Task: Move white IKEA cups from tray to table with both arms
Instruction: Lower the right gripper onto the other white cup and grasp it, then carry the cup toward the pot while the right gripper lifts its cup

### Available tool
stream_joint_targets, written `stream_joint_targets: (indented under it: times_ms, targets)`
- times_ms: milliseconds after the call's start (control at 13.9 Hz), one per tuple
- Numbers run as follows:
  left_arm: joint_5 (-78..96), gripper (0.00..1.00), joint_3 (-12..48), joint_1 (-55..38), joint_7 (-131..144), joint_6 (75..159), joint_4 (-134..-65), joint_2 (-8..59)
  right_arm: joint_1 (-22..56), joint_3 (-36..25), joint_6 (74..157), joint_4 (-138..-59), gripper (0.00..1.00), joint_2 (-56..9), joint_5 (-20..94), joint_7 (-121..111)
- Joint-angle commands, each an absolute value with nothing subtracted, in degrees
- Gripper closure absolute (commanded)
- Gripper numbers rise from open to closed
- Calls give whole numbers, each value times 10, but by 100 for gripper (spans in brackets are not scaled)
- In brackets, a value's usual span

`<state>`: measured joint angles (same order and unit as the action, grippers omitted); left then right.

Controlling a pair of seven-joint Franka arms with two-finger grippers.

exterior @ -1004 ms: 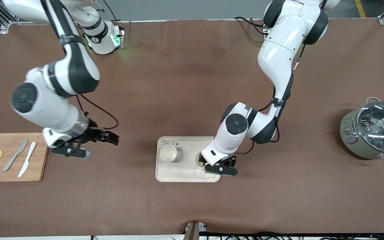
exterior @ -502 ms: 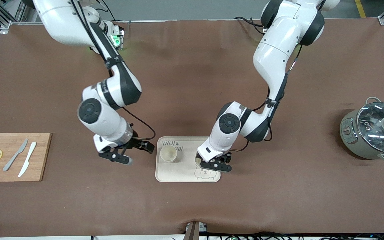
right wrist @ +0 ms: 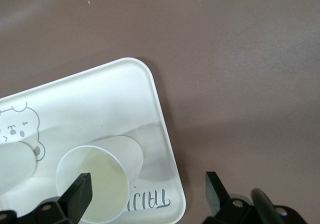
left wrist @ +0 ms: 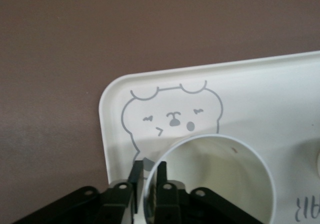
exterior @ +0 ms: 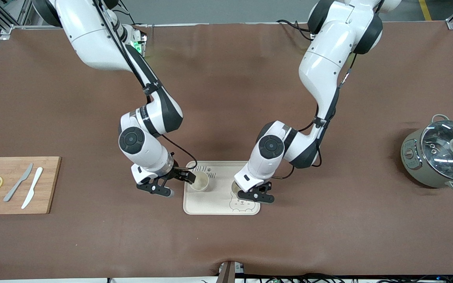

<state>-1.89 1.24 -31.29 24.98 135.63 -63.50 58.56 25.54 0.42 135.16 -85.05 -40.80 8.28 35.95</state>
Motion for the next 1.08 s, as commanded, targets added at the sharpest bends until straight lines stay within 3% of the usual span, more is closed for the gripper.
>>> stream_joint_targets:
  times_ms: [0,215,359,430,574,1004]
  targets:
    - [-33,100,9,-287,258,1350,-637,566,264,-1,1367,-833,0,-430,85,371]
    - [-26,100,11,-254,255,1305,-637,542,268,-1,1386,-831,0,-446,85,382]
    - [-26,100,16,-221,237,1219,-638,508,272,-1,1387,-830,0,-451,84,382]
    - [-25,100,25,-198,211,1178,-649,485,272,-1,1387,-829,5,-451,83,382]
    - [-25,100,62,-137,191,1156,-722,415,279,-1,1387,-826,29,-451,83,382]
    - [-25,100,150,52,75,1198,-1052,152,293,-3,1386,-820,87,-449,80,381]
